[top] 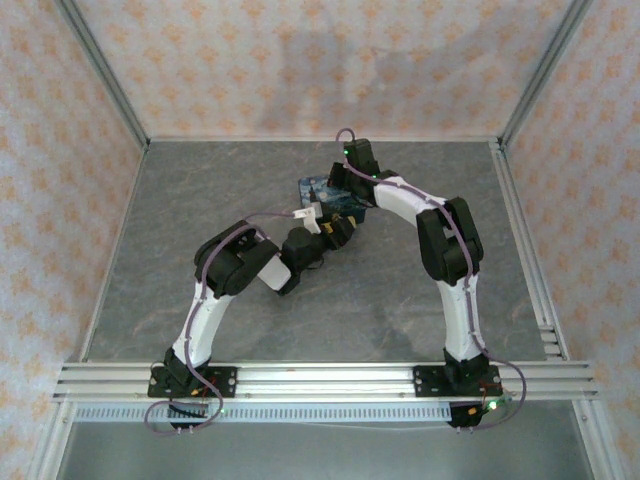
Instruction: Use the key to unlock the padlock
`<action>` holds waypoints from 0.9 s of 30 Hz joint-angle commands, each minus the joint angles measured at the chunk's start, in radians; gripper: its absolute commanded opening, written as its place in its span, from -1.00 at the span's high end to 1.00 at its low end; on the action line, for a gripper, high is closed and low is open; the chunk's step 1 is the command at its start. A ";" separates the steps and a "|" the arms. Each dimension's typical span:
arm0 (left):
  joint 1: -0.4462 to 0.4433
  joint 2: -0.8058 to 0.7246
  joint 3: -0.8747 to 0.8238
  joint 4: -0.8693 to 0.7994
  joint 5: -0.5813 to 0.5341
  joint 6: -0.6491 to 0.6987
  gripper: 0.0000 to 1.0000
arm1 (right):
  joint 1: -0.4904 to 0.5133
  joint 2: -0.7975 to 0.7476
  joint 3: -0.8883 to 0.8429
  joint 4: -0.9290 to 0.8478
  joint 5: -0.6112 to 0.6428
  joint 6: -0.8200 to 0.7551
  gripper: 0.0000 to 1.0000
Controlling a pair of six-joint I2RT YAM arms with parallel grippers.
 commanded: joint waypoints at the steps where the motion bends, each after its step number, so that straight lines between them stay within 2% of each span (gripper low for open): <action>1: 0.005 0.035 0.012 -0.070 -0.073 0.000 -0.39 | 0.019 0.074 -0.077 -0.274 -0.010 0.009 1.00; 3: 0.003 0.049 0.036 -0.080 -0.067 -0.016 -0.40 | 0.020 0.072 -0.076 -0.276 -0.008 0.011 1.00; 6: 0.002 0.073 0.061 -0.079 -0.047 -0.044 -0.27 | 0.020 0.072 -0.074 -0.278 -0.006 0.010 1.00; 8: 0.001 0.076 0.058 -0.081 -0.057 -0.050 -0.30 | 0.022 0.071 -0.073 -0.279 -0.005 0.010 1.00; 10: -0.006 0.065 0.043 -0.094 -0.088 -0.026 -0.37 | 0.022 0.070 -0.072 -0.281 -0.003 0.009 1.00; 14: -0.025 0.025 0.020 -0.134 -0.122 0.059 -0.35 | 0.022 0.075 -0.072 -0.290 0.003 0.003 1.00; 21: -0.021 0.053 0.040 -0.072 -0.056 0.077 0.03 | 0.022 0.070 -0.062 -0.303 -0.001 0.001 1.00; 23: -0.019 0.060 0.048 -0.069 -0.043 0.069 0.06 | 0.022 0.068 -0.056 -0.310 0.001 -0.004 1.00; 26: -0.019 0.070 0.055 -0.068 -0.041 0.064 0.01 | 0.022 0.065 -0.056 -0.313 0.003 -0.006 1.00; 27: -0.018 0.074 0.059 -0.065 -0.044 0.062 -0.08 | 0.022 0.063 -0.057 -0.313 0.003 -0.006 1.00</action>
